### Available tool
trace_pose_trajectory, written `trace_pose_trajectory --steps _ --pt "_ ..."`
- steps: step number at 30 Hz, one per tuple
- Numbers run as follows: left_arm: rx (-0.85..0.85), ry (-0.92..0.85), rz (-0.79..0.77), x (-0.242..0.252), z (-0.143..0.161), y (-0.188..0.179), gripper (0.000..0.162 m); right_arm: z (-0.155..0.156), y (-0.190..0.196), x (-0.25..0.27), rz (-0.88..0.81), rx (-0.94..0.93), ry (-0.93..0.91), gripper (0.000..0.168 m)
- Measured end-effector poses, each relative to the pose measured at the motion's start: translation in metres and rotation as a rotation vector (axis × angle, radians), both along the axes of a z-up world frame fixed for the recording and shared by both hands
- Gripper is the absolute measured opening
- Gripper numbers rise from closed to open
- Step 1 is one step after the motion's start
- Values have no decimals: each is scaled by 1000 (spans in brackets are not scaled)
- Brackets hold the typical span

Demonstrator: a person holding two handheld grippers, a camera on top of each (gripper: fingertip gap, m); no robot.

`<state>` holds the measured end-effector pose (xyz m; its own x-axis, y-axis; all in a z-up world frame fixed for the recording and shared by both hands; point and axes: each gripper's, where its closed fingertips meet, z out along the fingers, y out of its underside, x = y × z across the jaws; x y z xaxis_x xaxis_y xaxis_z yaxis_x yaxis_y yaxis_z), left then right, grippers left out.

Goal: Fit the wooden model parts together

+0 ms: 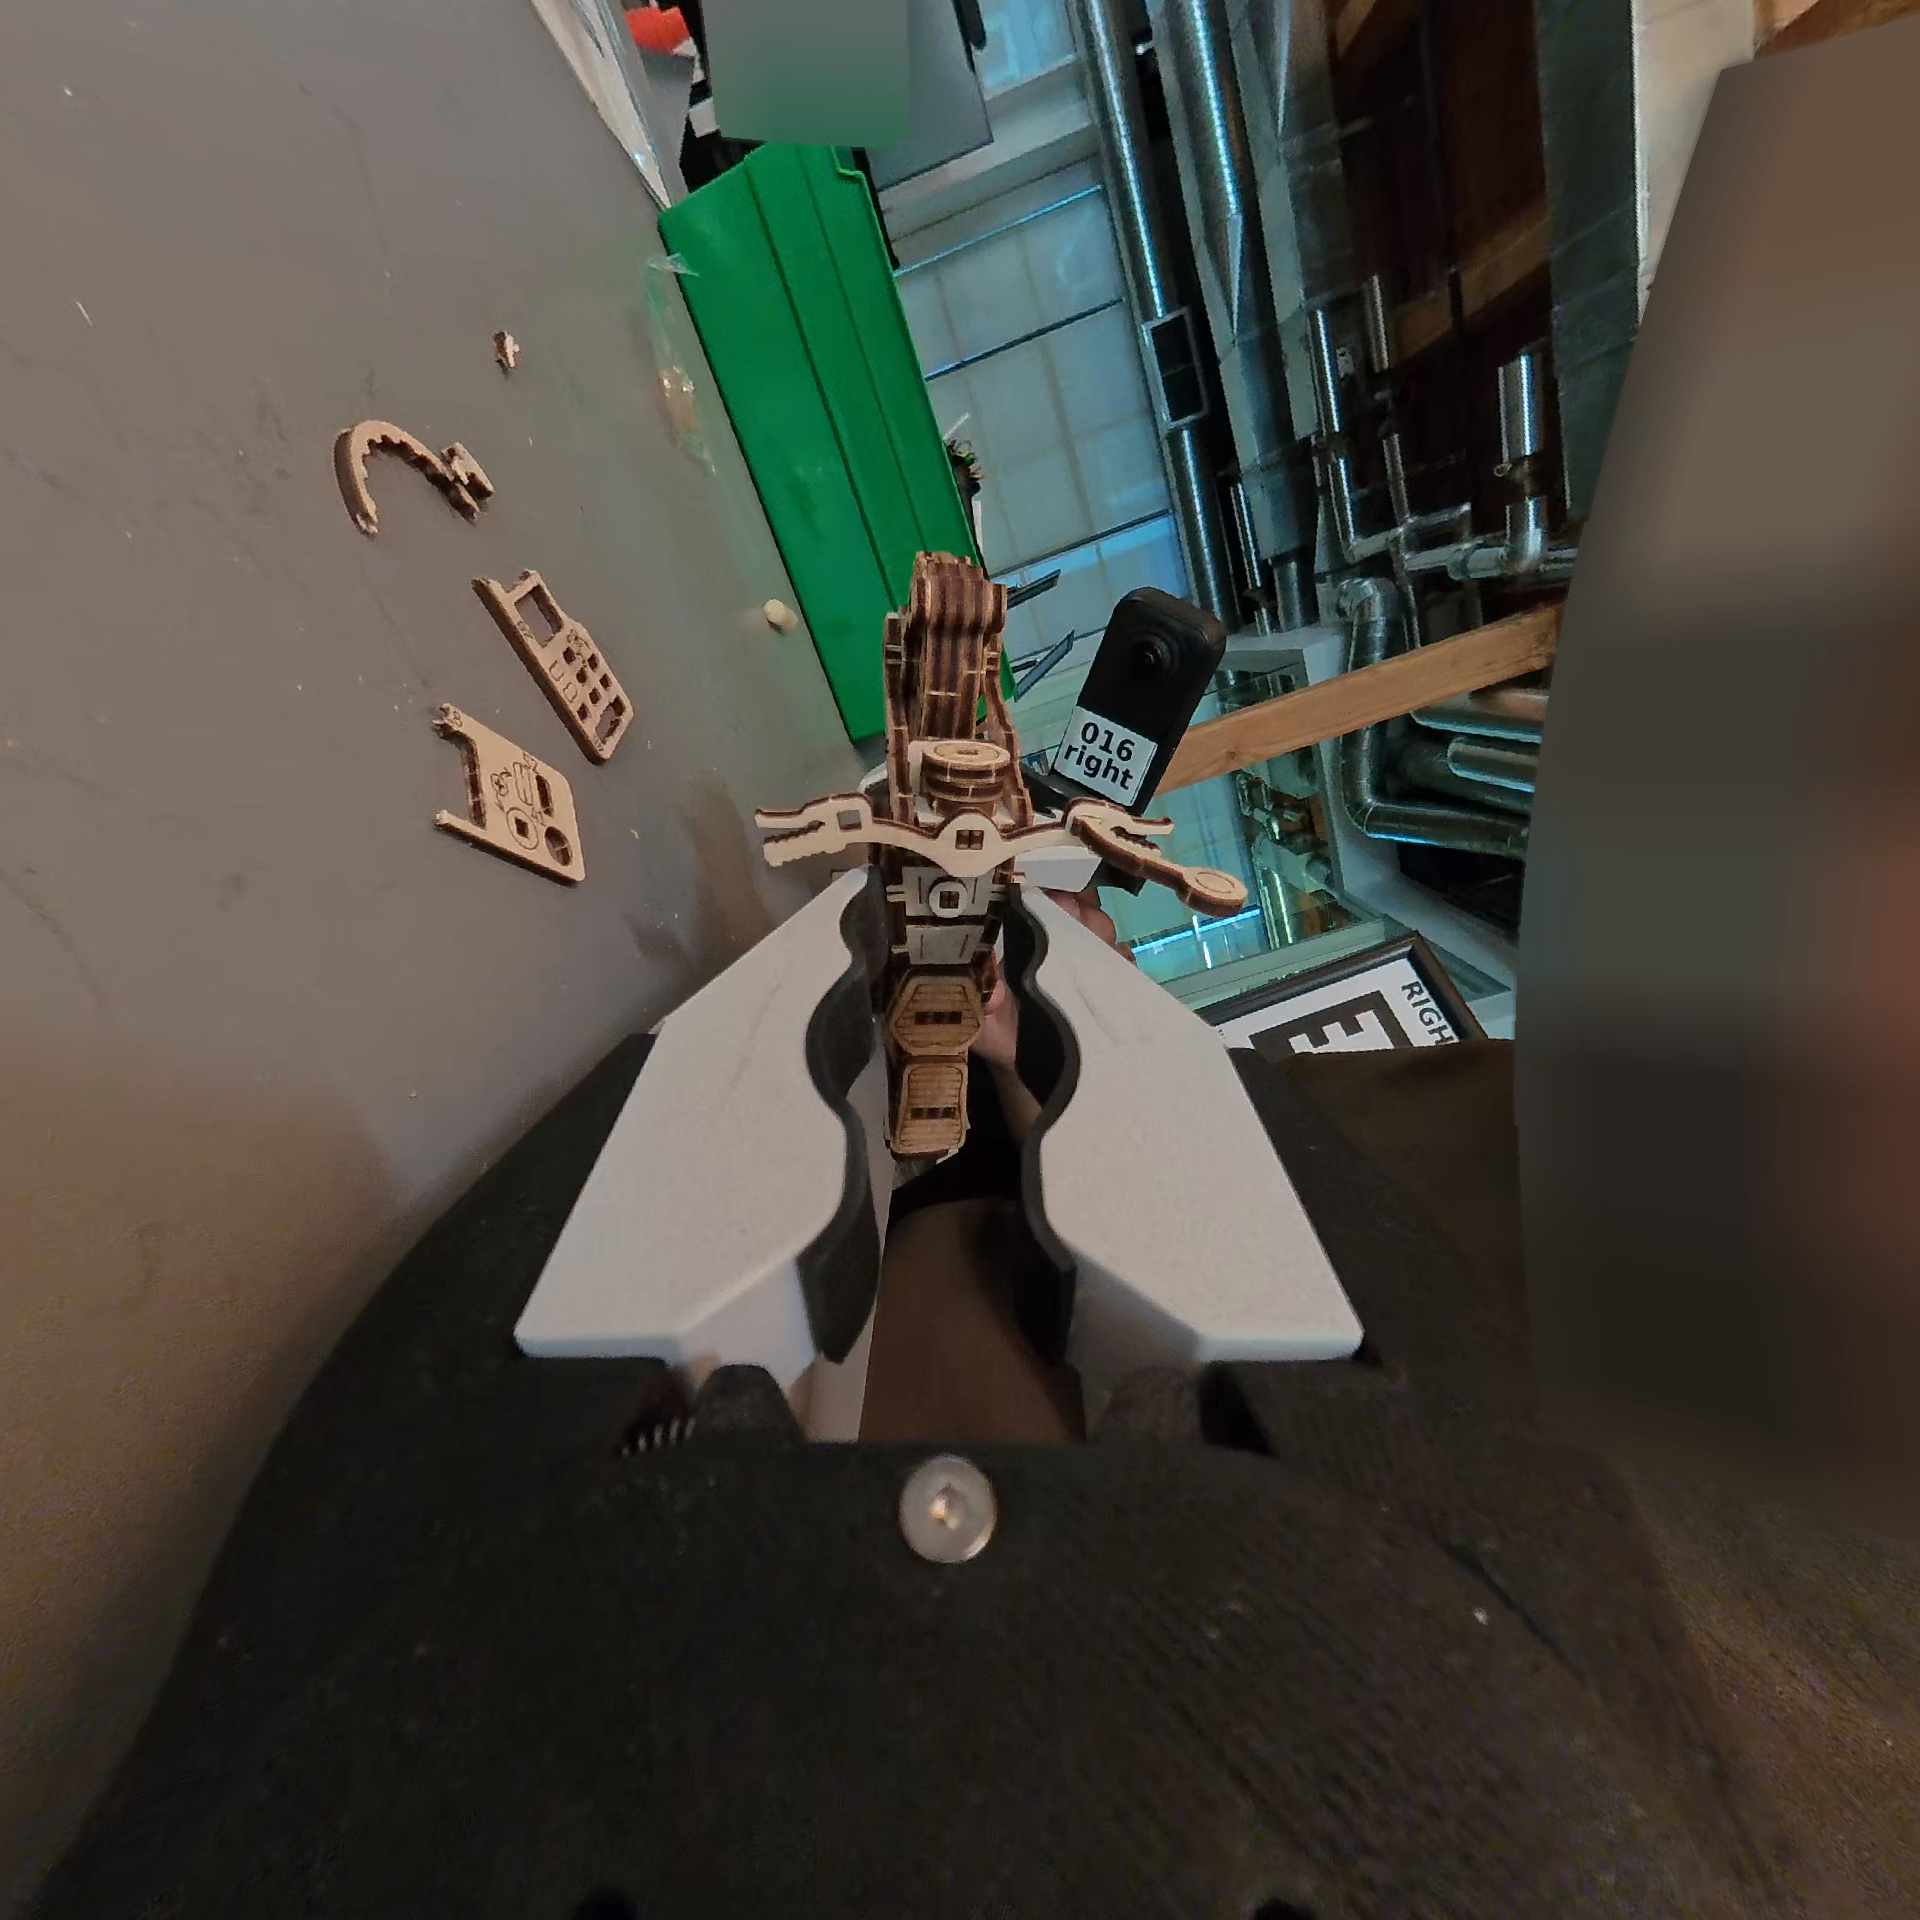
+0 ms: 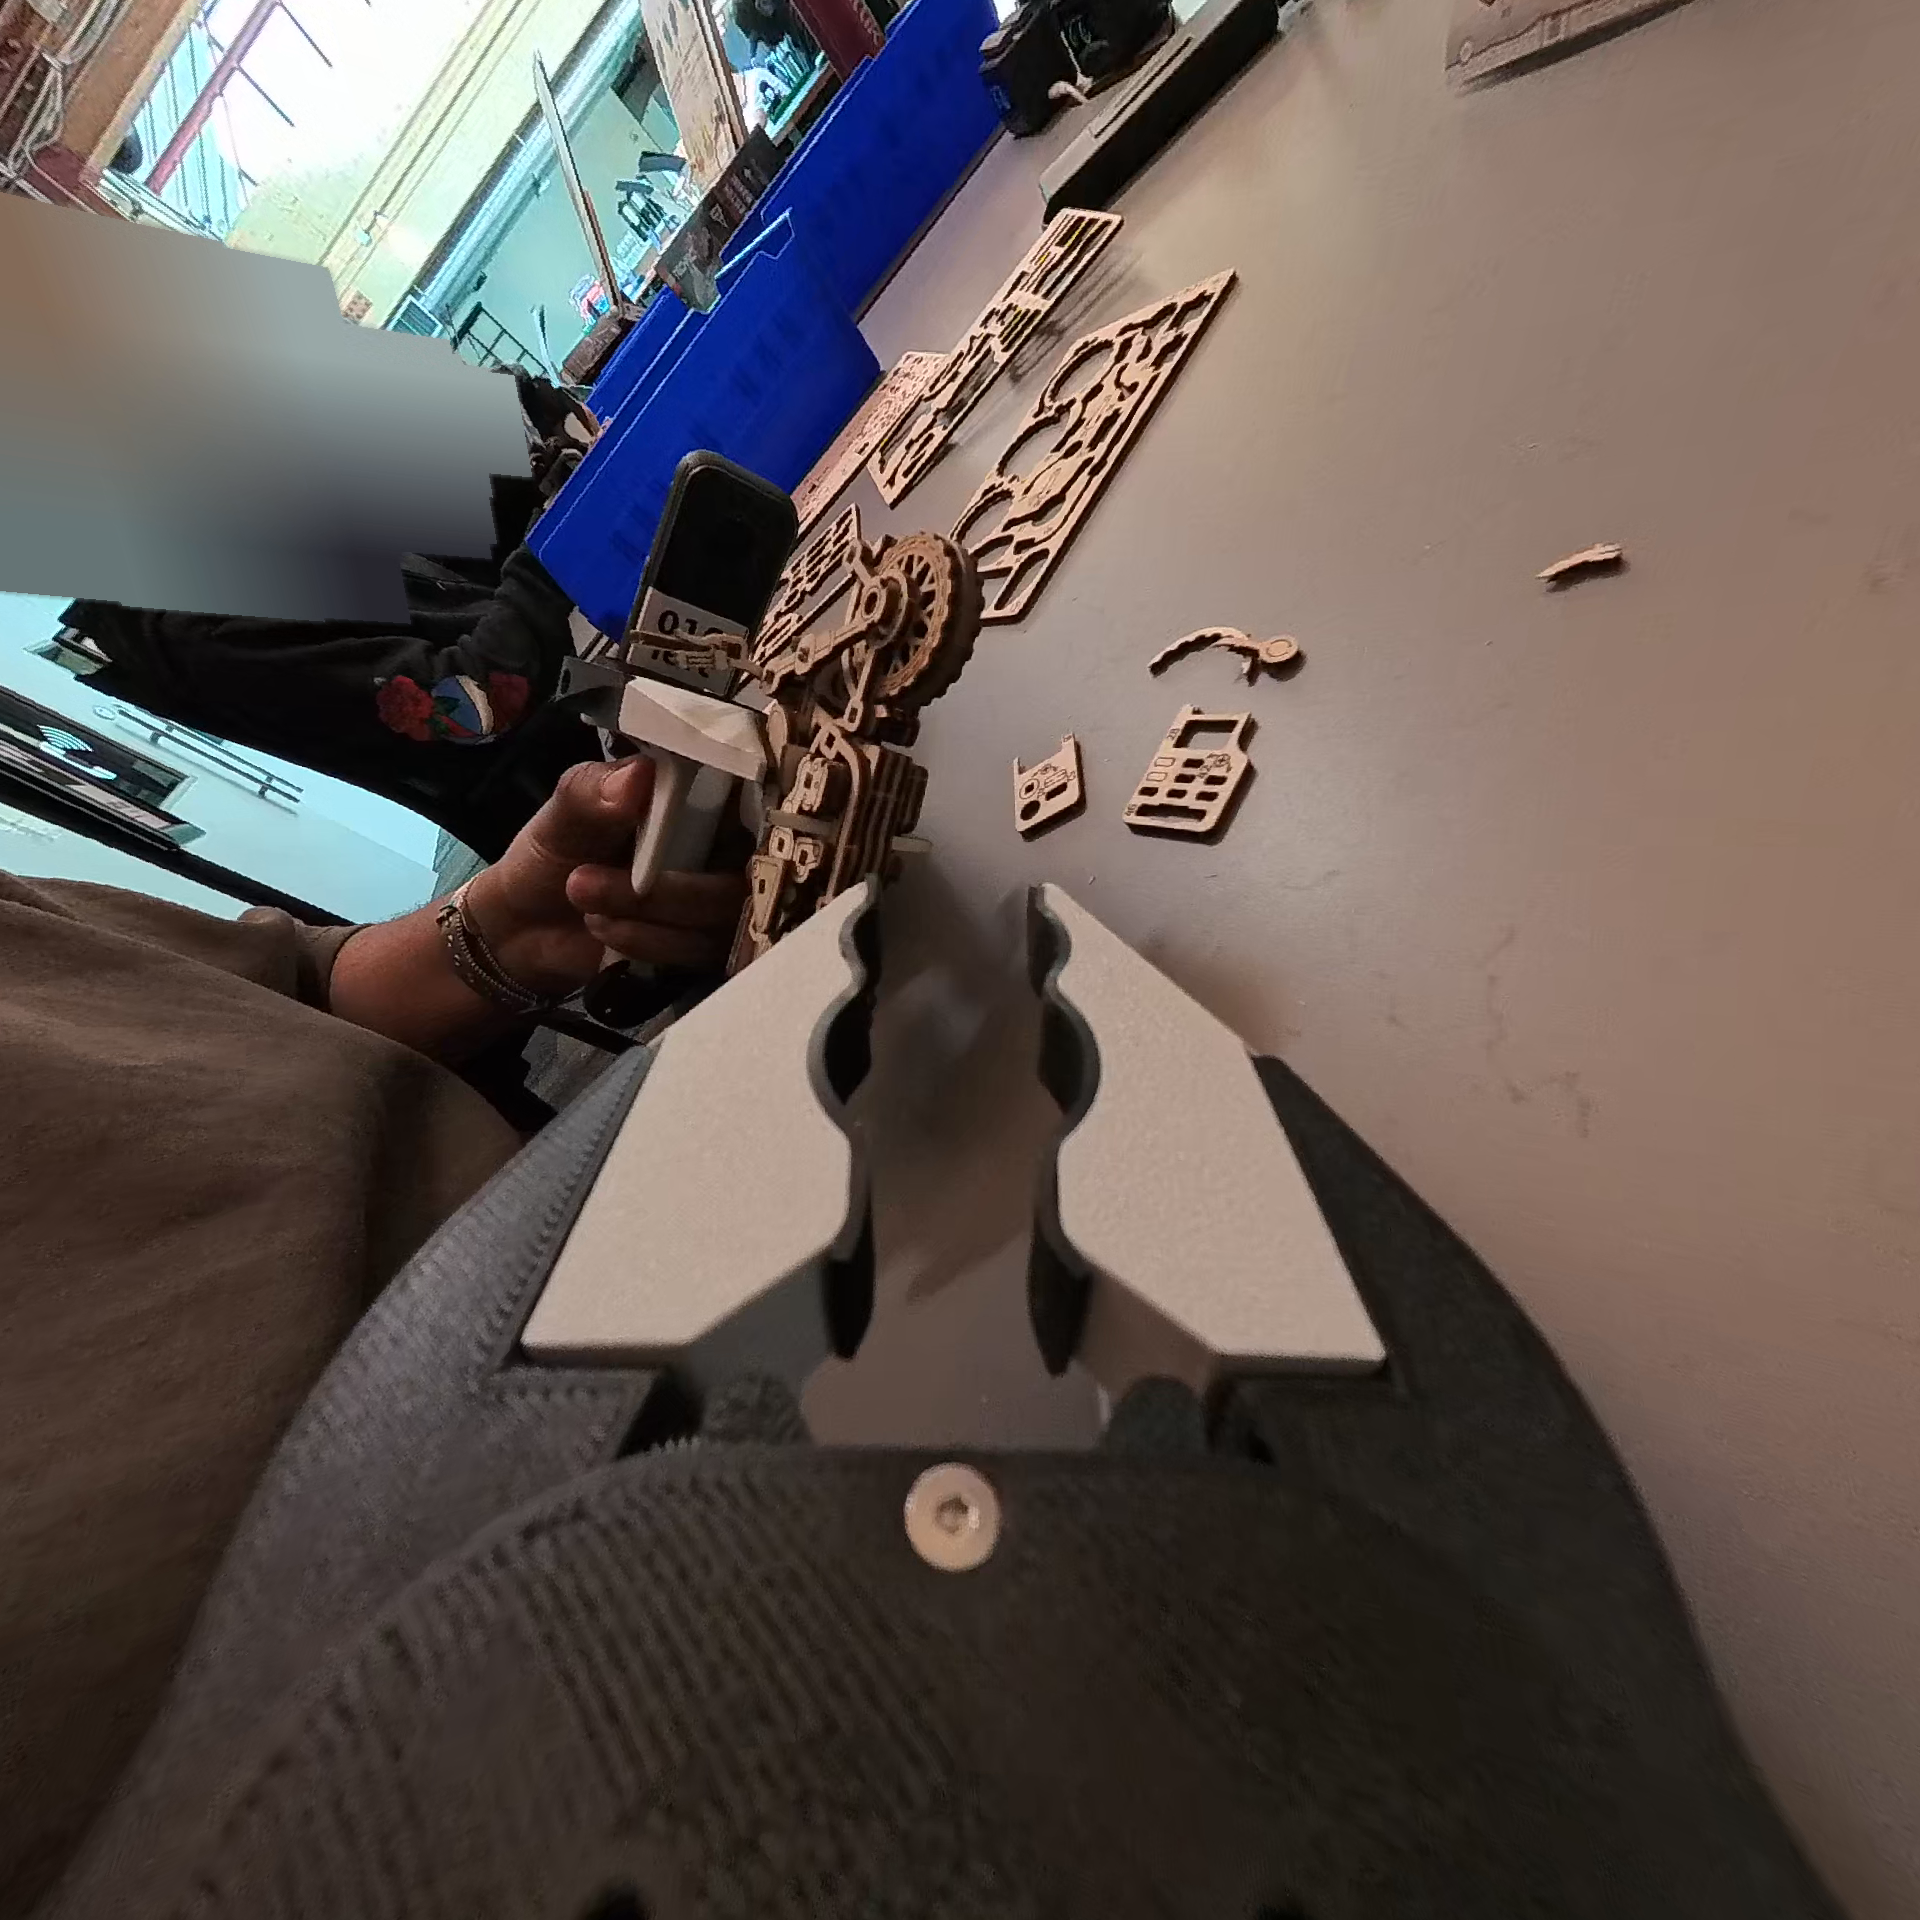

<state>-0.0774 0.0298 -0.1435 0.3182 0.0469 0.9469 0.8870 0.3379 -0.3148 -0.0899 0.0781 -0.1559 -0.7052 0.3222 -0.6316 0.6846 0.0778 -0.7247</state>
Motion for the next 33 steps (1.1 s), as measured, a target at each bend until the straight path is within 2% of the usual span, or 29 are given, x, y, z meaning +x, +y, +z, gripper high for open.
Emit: trace_pose_trajectory --steps 10,33 --pt "1 -1 1 0 0 0 19 0 0 0 0 -5 -5 25" --pt "-2 1 1 0 0 0 19 2 -19 26 127 -49 -55 15"
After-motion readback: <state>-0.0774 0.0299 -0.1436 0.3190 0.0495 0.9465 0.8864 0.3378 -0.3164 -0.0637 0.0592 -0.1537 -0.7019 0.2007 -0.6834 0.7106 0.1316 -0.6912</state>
